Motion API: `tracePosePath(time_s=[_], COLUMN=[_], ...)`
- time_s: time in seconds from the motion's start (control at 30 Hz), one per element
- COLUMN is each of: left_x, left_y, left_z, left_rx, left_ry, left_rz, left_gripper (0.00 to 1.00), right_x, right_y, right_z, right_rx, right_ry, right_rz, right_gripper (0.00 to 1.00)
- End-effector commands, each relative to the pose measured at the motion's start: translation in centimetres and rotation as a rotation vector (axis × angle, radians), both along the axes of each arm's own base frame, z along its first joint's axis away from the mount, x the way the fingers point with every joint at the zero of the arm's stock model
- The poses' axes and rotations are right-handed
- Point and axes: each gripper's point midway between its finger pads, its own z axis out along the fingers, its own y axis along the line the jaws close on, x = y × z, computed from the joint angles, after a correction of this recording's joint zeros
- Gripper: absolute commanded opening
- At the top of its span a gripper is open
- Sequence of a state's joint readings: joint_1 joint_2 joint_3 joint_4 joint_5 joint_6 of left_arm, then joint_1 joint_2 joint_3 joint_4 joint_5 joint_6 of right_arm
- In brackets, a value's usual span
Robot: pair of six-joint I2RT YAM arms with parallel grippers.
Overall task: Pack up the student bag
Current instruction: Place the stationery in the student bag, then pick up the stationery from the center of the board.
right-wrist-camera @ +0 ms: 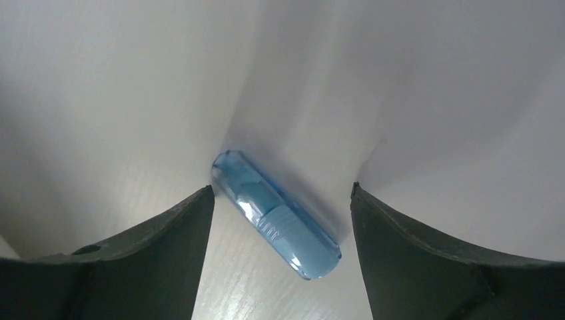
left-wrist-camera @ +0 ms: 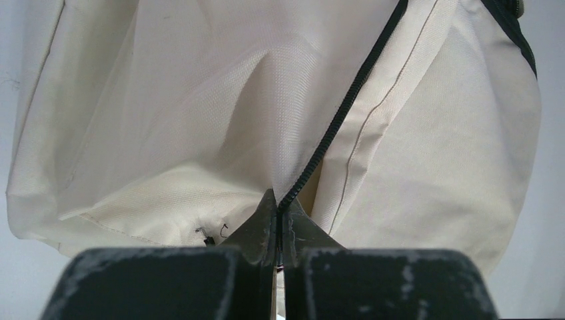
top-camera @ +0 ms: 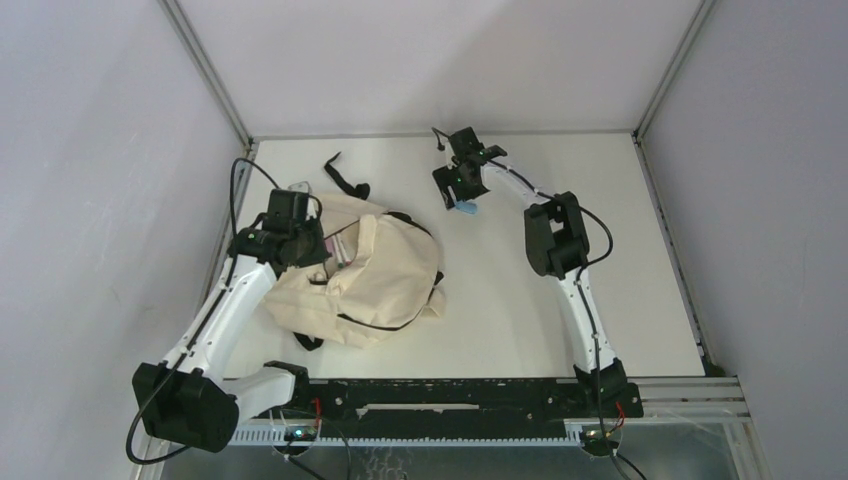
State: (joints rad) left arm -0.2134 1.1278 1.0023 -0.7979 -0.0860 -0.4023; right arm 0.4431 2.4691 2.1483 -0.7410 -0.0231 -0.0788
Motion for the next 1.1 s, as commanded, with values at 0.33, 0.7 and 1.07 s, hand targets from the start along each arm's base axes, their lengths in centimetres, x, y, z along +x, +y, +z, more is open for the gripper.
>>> tracePosePath(time_s=[0.33,0.7,1.07], left_x=[1.9,1.3,0.7], left_y=[-5.7,-11.7,-11.6], left_z=[2.8,3.2,3.1], left_rx=[-0.208,-0.279,-0.26], left_ry=[-0.069,-0.054,-0.066], left_rz=[-0.228,-0.428,-0.459], left_gripper=[0.0,0.0,0.0], right_x=[-5.3,-11.1,-15.9], right_y=[-2.5,-3.9,1.6], right_z=[-0.6,1.9,11.4], right_rx=[0.115,0.222,0.415], right_ry=[0.104,0.133,-0.027], right_rz=[-0.14,-0.32,-0.329], right_gripper=[0.33,0.0,0.0])
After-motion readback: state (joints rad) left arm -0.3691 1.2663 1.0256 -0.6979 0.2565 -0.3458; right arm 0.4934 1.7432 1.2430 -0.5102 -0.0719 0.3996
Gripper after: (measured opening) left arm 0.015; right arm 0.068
